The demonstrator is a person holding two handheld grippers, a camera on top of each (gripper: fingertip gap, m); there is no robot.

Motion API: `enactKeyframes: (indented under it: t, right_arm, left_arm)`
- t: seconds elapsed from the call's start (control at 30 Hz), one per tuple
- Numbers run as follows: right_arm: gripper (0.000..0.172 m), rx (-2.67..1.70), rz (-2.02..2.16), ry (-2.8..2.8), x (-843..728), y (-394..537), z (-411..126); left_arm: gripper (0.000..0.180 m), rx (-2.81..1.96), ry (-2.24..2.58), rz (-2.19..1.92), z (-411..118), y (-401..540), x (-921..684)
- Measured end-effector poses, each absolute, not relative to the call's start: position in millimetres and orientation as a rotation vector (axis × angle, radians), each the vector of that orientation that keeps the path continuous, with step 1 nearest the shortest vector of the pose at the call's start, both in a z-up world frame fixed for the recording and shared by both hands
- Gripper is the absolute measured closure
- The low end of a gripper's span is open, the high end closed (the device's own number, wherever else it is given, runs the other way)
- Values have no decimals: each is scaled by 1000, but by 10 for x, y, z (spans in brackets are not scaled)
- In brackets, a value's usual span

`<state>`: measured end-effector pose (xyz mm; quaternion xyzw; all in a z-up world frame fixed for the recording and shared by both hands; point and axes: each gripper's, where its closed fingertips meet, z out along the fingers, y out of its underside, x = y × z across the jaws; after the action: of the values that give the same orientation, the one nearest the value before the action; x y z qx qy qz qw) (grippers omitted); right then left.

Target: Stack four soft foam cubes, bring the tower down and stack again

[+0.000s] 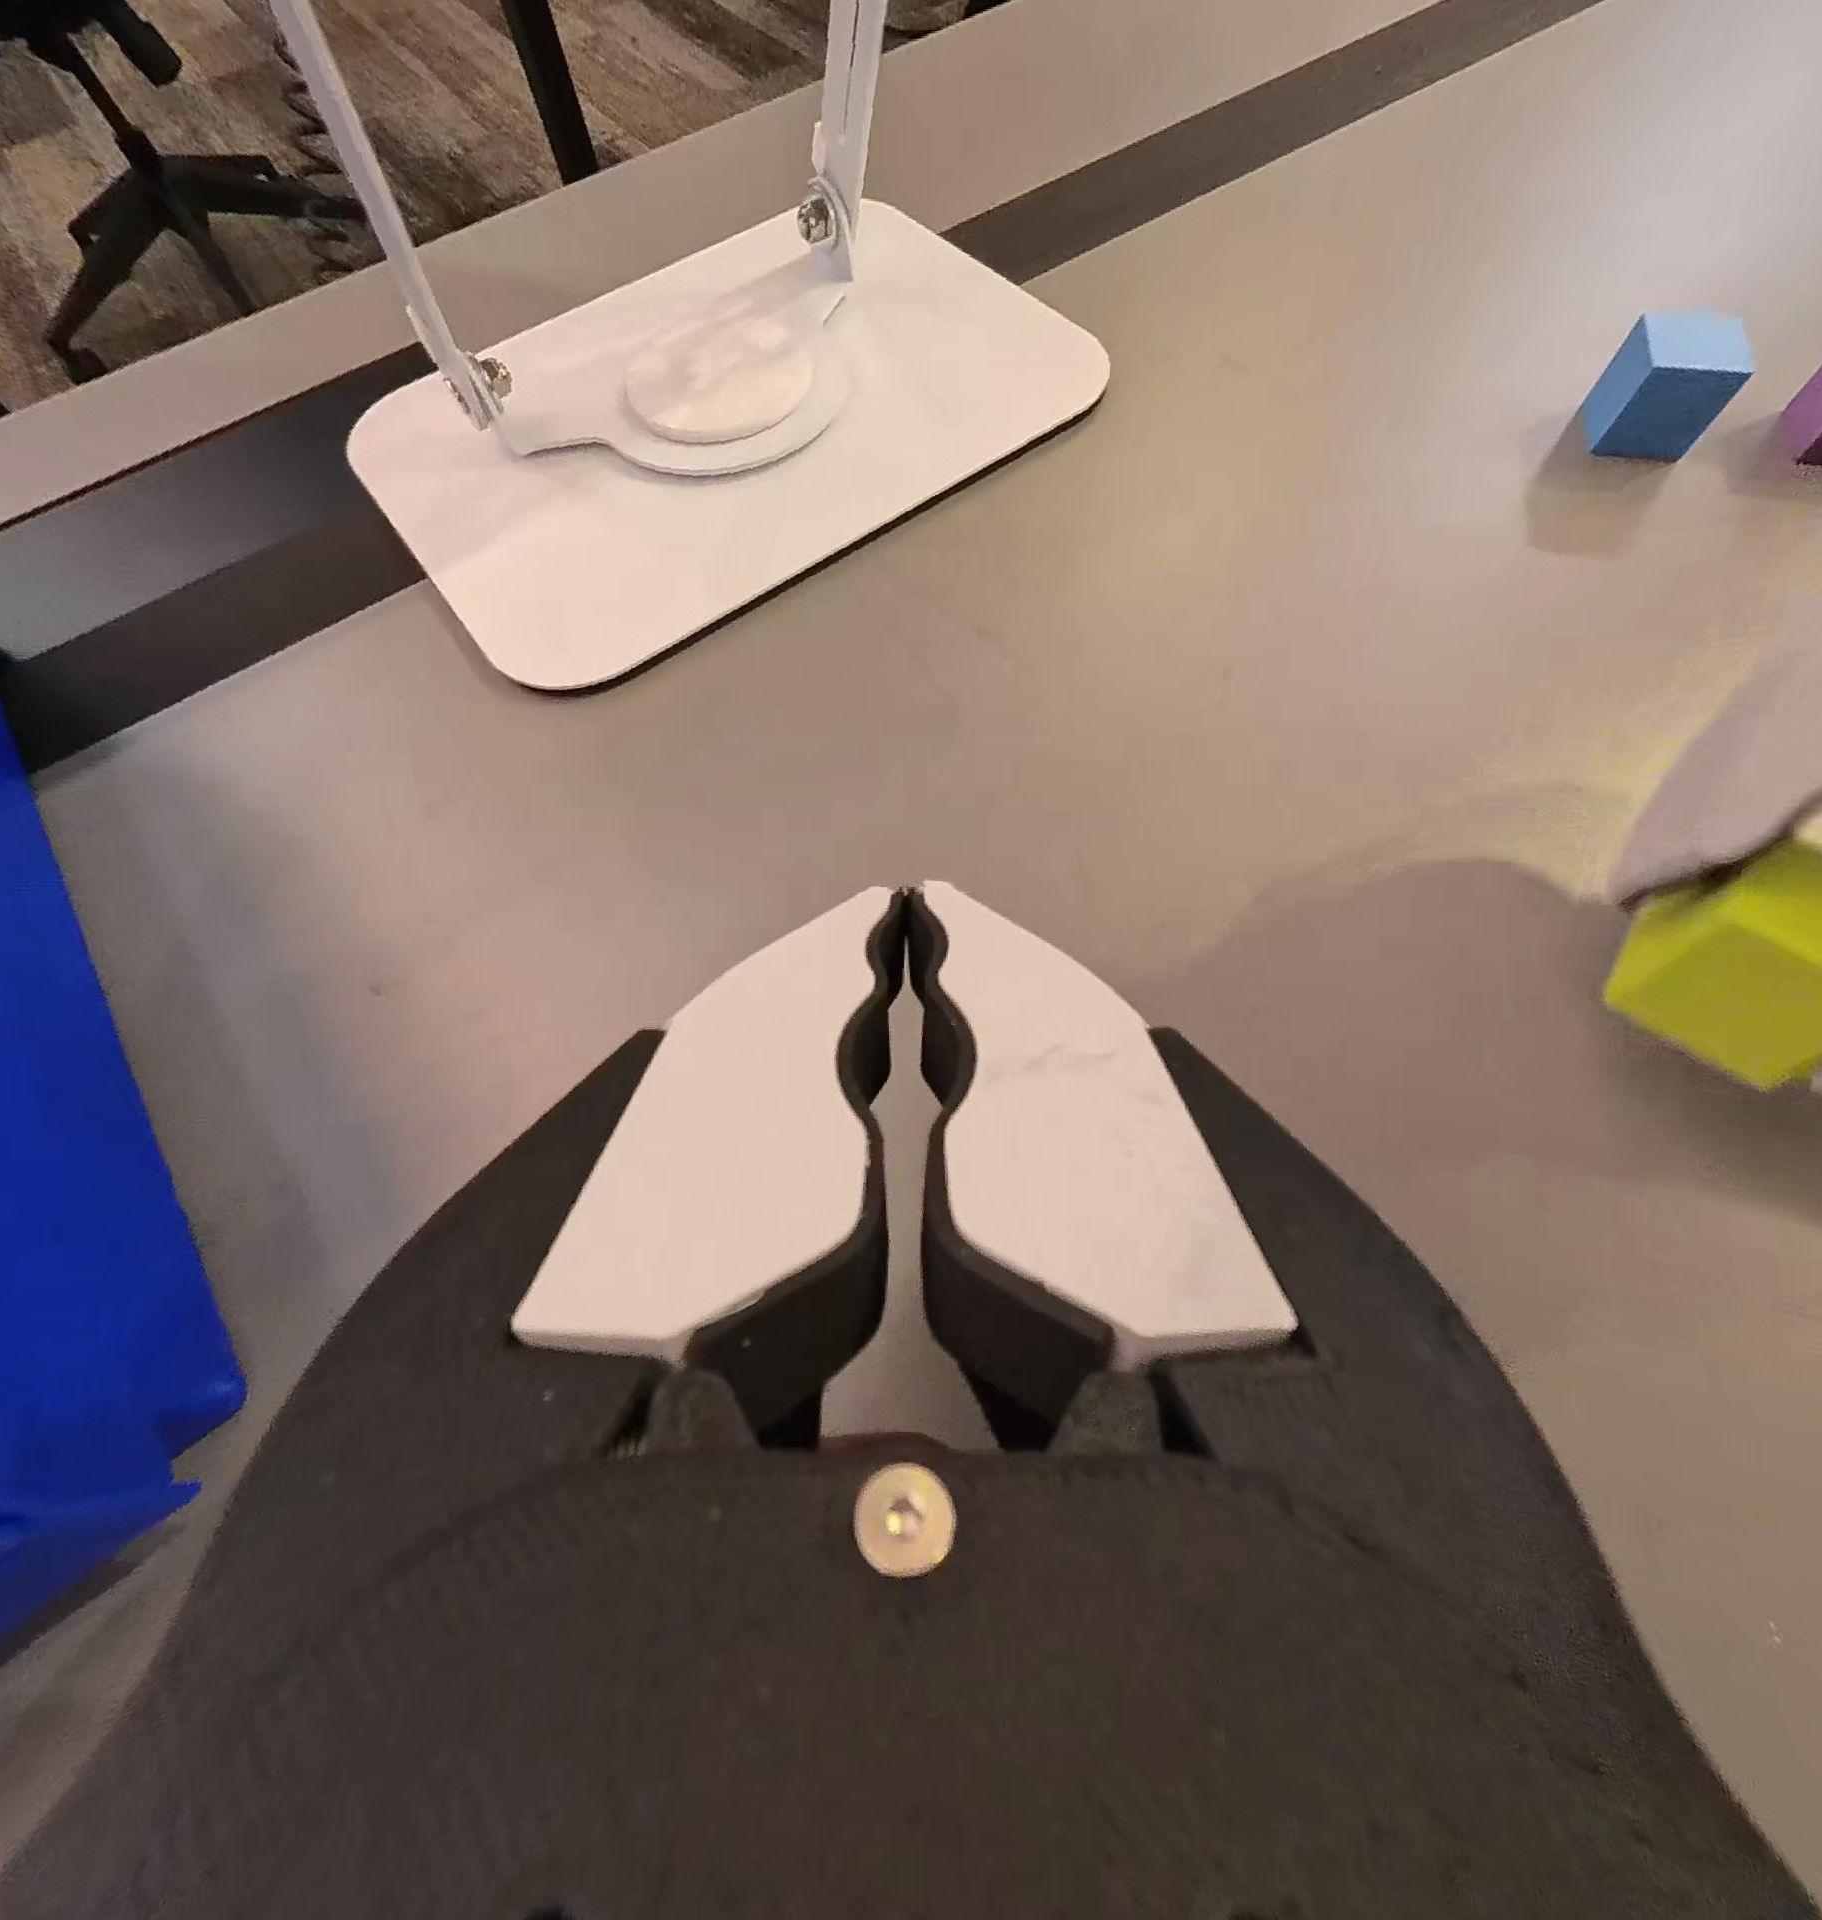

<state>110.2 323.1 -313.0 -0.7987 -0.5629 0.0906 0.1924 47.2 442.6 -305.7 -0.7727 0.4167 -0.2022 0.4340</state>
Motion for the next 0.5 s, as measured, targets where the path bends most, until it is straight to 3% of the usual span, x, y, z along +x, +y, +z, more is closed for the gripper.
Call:
enactKeyframes:
  t: [0.03,0.33,0.37,0.5]
  right_arm:
    - [140,-2242,261,-1572,971,3218,-3099]
    - [136,-2308,177,-1686,464,3066,-3501]
    - [127,-2302,213,-1669,432,3052,-3487]
    - [118,-2295,218,-1630,600,3055,-3322]
  left_arm:
    - [180,-1927,1031,-514,-3057,4431,465]
    - [180,-1953,956,-602,-3048,4486,387]
    - [180,-1952,965,-593,-3051,4481,392]
    - [180,-1947,987,-579,-3056,4460,415]
